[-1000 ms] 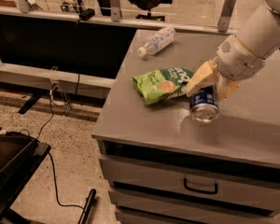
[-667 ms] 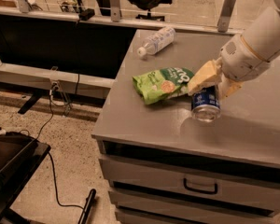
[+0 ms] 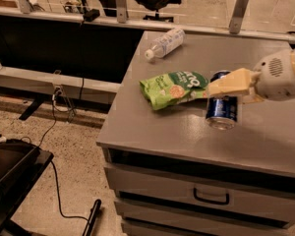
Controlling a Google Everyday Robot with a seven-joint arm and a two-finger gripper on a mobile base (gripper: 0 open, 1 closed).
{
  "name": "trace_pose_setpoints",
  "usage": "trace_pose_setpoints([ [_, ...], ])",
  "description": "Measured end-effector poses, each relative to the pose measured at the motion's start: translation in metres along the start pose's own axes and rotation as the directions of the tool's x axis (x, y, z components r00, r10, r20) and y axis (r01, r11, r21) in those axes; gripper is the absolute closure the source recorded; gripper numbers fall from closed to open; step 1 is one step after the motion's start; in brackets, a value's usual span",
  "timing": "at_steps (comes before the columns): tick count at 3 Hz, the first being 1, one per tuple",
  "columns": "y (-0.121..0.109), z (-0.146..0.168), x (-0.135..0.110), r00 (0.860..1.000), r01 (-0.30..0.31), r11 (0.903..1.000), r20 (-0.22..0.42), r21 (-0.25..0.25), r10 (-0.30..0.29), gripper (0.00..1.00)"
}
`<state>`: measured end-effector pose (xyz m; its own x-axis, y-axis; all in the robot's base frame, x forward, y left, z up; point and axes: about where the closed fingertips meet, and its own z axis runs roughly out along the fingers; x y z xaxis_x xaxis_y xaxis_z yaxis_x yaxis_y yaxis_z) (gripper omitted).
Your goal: Place pepsi can upright
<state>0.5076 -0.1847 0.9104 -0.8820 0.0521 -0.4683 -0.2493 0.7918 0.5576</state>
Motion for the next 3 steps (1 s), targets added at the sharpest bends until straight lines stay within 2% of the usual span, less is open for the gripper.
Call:
trace_pose_setpoints([
  [1, -0.0032, -0.0227, 0.0003, 0.997, 0.034, 0.9991, 0.073, -0.025, -0.032, 1.00],
  [2, -0.0036, -0.0223, 0.0008, 0.997, 0.036, 0.9991, 0.069, -0.022, -0.035, 1.00],
  [3, -0.0024, -0.0232, -0.0020, 0.988, 0.099, 0.9944, 0.119, -0.037, -0.094, 1.00],
])
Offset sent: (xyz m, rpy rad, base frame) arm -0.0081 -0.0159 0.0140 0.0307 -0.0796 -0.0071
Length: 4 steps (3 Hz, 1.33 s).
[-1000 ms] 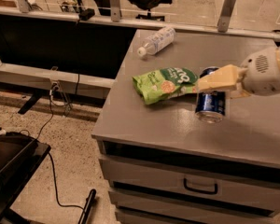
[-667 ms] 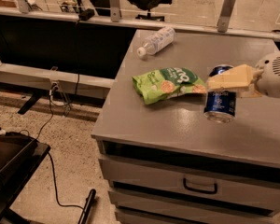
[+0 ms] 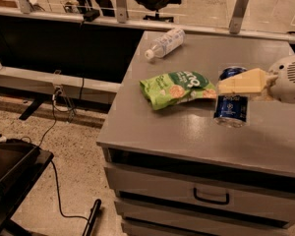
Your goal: Place pepsi can upright
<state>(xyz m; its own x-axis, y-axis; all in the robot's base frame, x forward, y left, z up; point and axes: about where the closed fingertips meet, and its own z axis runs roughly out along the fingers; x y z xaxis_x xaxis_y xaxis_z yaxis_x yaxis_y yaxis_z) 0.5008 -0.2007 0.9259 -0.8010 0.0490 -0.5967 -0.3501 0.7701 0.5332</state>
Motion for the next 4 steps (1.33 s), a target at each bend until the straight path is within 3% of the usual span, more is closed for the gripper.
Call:
trace_pose_setpoints([
  [1, -0.003, 0.003, -0.008, 0.987, 0.034, 0.9958, 0.159, -0.085, -0.020, 1.00],
  [2, 0.006, -0.009, -0.015, 0.950, 0.108, 0.9797, 0.309, -0.169, -0.052, 1.00],
  [3, 0.024, -0.008, -0.015, 0.932, 0.206, 0.9636, 0.333, -0.170, -0.141, 1.00],
  [4, 0.025, -0.007, -0.015, 0.931, 0.212, 0.9620, 0.337, -0.172, -0.144, 1.00],
])
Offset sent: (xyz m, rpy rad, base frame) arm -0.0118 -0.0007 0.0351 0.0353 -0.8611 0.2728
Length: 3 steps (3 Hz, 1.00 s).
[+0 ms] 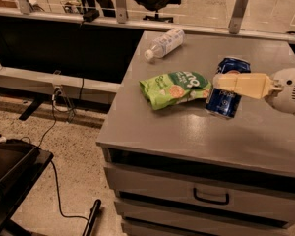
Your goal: Place pepsi can upright
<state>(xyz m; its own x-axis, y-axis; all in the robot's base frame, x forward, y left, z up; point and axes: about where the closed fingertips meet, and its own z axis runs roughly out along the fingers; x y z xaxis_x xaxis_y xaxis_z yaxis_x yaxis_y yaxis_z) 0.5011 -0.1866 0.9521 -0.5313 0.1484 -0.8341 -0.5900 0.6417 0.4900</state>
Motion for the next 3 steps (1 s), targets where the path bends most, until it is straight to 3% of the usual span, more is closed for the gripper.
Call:
trace_pose_setpoints([
  [1, 0.001, 0.001, -0.003, 0.998, 0.024, 0.9992, 0.056, -0.033, -0.022, 1.00],
  [2, -0.001, -0.006, -0.014, 0.982, 0.093, 0.9914, 0.170, -0.091, -0.077, 1.00],
  [3, 0.001, -0.010, -0.019, 0.939, 0.264, 0.9598, 0.251, -0.094, -0.234, 1.00],
])
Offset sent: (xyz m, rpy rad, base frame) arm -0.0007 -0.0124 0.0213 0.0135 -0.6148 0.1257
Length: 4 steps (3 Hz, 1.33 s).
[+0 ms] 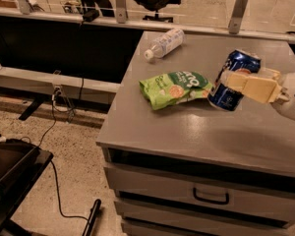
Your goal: Place pepsi can upright
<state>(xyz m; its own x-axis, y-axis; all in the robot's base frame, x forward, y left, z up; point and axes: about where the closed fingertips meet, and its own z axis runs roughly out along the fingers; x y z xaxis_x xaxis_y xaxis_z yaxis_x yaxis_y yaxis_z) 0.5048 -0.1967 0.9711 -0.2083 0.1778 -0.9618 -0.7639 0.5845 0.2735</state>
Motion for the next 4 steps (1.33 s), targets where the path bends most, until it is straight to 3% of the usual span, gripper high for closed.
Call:
trace_pose_setpoints([
  [1, 0.0036, -0.0005, -0.0023, 0.988, 0.156, 0.9876, 0.010, -0.019, -0.155, 1.00],
  [2, 0.0044, 0.0002, -0.0021, 0.985, 0.174, 0.9846, 0.007, -0.021, -0.174, 1.00],
  [3, 0.0076, 0.0034, -0.0026, 0.972, 0.235, 0.9705, 0.034, -0.053, -0.234, 1.00],
  [4, 0.0104, 0.0063, 0.0001, 0.924, 0.381, 0.9197, 0.083, -0.096, -0.374, 1.00],
])
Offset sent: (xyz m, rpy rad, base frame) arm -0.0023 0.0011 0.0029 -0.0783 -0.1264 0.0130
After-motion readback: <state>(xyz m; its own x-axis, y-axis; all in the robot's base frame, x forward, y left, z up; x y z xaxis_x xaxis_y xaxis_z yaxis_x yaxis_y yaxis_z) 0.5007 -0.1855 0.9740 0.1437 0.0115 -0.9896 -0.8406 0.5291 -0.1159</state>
